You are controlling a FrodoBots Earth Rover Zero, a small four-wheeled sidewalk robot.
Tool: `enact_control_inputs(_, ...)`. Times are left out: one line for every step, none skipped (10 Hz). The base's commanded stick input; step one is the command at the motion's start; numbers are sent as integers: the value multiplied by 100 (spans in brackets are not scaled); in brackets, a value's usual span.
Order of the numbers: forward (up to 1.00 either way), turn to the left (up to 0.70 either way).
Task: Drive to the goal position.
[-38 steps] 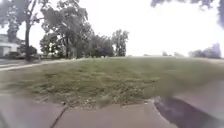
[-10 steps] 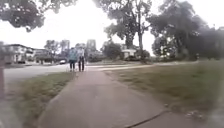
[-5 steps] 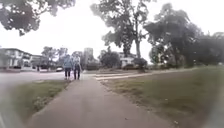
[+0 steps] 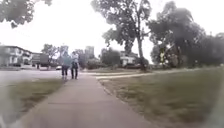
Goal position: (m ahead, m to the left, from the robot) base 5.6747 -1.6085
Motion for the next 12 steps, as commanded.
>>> enact_control_inputs(100, 4)
enact_control_inputs(100, 39)
enact_control_inputs(100, 40)
enact_control_inputs(100, 37)
enact_control_inputs(100, 29)
enact_control_inputs(100, 0)
enact_control_inputs(100, 0)
enact_control_inputs(100, 29)
enact_control_inputs(100, 39)
enact_control_inputs(100, 40)
enact_control_inputs(100, 40)
enact_control_inputs(100, 40)
